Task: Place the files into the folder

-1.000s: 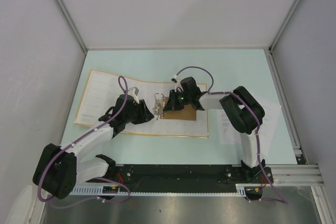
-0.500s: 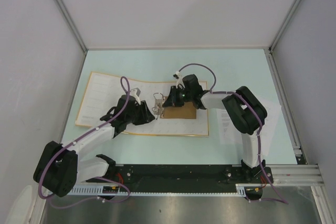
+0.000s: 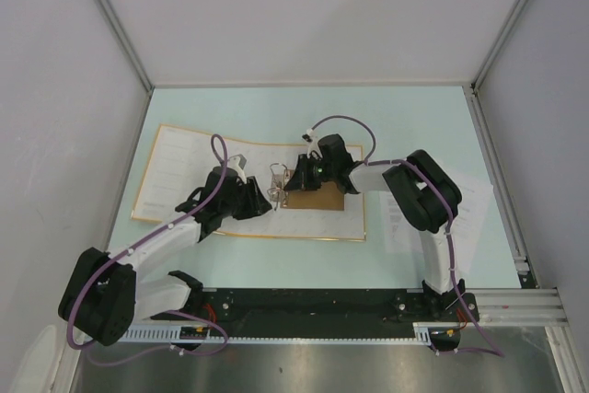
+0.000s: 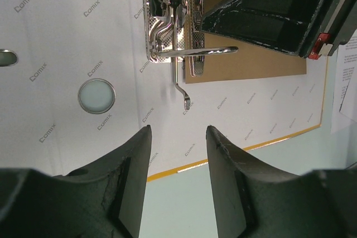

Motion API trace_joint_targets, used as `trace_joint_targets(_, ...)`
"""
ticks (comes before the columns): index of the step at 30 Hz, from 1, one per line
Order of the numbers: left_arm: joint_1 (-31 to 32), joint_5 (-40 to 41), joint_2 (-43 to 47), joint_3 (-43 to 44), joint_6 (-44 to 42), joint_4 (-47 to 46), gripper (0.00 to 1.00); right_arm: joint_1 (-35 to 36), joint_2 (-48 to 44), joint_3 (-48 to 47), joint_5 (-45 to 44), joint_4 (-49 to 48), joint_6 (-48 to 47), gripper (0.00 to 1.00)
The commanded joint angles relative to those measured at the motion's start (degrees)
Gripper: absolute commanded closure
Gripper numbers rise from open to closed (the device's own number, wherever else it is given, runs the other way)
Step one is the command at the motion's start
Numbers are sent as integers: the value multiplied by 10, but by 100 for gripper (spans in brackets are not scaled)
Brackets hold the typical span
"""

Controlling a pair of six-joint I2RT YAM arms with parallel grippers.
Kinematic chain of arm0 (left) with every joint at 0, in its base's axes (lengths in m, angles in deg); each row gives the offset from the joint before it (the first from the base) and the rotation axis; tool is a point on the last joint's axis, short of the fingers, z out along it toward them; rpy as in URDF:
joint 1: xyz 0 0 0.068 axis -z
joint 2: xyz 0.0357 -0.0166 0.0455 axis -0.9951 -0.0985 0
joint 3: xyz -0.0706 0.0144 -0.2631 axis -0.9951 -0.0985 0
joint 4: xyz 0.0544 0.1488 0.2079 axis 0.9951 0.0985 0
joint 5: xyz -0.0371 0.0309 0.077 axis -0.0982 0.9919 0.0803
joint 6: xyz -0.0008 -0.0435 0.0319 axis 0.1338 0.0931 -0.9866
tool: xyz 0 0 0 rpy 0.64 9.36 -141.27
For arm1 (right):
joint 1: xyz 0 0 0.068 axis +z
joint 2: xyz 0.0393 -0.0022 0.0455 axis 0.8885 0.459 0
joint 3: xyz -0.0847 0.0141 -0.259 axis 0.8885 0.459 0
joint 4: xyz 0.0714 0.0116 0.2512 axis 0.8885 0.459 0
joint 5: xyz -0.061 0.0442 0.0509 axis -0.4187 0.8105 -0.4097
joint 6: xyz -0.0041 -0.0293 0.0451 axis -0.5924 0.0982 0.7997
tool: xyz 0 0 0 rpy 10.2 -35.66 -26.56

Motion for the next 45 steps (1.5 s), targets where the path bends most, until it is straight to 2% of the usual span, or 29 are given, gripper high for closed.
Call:
trace_joint_targets(1, 4, 8, 13, 19, 5, -20, 50, 2, 20, -10, -5, -6, -12, 89)
trace_joint_targets(9, 4, 12, 17, 20, 3, -16, 51, 15, 39, -9, -54, 52, -36, 92)
trace_joint_targets(19, 4, 16, 23, 25, -2, -2, 51, 13, 63, 34, -114, 48, -21, 98)
trace_joint_targets(26, 5, 7, 25, 26, -7, -6, 48, 3, 35, 49, -69, -2, -12, 96)
trace_joint_targets(34, 26, 40, -9, 115, -61, 34, 37, -1, -16, 17, -40, -5, -13, 80)
trace_joint_targets(37, 33, 57, -25, 144, -73, 41, 36, -5, -23, 6, -46, 4, -11, 74)
trace_joint_targets(41, 39, 70, -67, 185, -91, 49, 36, -15, -38, 4, -69, 49, -7, 60)
trace_joint_targets(45, 39, 67, -104, 202, -85, 49, 38, -16, -52, 4, -75, 69, -6, 53)
